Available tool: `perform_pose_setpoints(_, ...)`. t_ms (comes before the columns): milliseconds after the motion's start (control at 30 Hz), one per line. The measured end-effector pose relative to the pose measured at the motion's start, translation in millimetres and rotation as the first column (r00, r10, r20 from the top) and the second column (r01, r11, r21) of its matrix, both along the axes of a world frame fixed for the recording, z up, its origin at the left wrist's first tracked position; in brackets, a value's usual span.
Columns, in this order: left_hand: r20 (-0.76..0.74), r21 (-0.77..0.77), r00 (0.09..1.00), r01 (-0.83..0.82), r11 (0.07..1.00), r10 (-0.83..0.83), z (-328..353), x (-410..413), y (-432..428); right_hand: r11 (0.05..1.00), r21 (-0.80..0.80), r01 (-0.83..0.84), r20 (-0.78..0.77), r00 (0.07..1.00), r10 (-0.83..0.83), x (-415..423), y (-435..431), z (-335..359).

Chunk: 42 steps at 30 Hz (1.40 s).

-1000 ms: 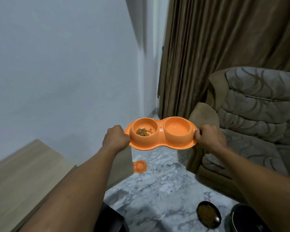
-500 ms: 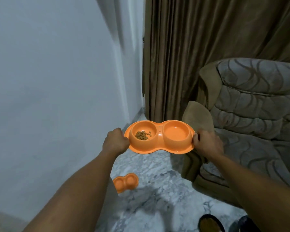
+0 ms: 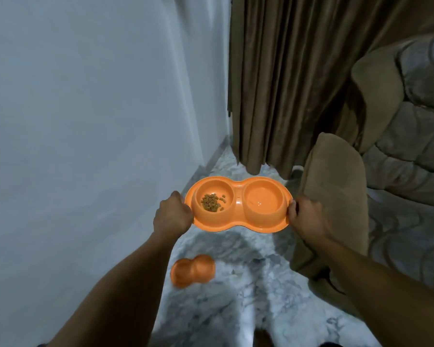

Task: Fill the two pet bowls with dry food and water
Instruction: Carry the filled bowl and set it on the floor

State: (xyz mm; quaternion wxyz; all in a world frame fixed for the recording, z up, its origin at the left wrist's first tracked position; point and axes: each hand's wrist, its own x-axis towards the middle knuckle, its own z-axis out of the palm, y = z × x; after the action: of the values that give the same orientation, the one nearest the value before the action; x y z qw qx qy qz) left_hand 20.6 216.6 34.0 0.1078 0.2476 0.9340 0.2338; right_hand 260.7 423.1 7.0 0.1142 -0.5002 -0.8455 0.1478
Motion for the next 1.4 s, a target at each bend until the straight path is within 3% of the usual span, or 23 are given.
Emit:
perform_pose_setpoints(167, 0.076, -0.04, 0.994, -0.081, 0.996, 0.084, -92.6, -43.3, 41.6, 0.999, -0.033, 0.013, 0.047, 0.999, -0.012, -50.4, 38.7, -99.8)
perform_pose_setpoints(333, 0.05, -0.086, 0.994, -0.088, 0.992, 0.093, -232.5, -93.4, 80.4, 1.0, -0.005, 0.006, 0.136, 0.991, -0.006, -98.9, 78.0, -229.0)
perform_pose_setpoints(667, 0.069, -0.104, 0.995, -0.071, 0.992, 0.078, -545.9, -168.0, 130.9, 0.996, -0.083, -0.029, 0.004, 1.0, 0.029, -173.8, 134.9, -555.4)
perform_pose_setpoints(867, 0.103, -0.135, 0.99, -0.084, 0.987, 0.098, -699.1, -192.3, 144.3, 0.996, -0.084, 0.018, 0.078, 0.997, -0.012, -199.5, 142.2, -710.4)
perform_pose_setpoints(1067, 0.134, -0.166, 0.989, -0.044, 0.985, 0.067, -789.9, -214.9, 150.6, 0.993, -0.114, 0.024, 0.083, 0.996, -0.014, -210.7, 144.9, -797.7)
perform_pose_setpoints(1400, 0.198, -0.214, 0.978, -0.024, 0.977, 0.068, -844.3, -211.8, 140.5, 0.999, -0.045, 0.002, 0.107, 0.994, 0.003, -209.6, 137.3, -836.0)
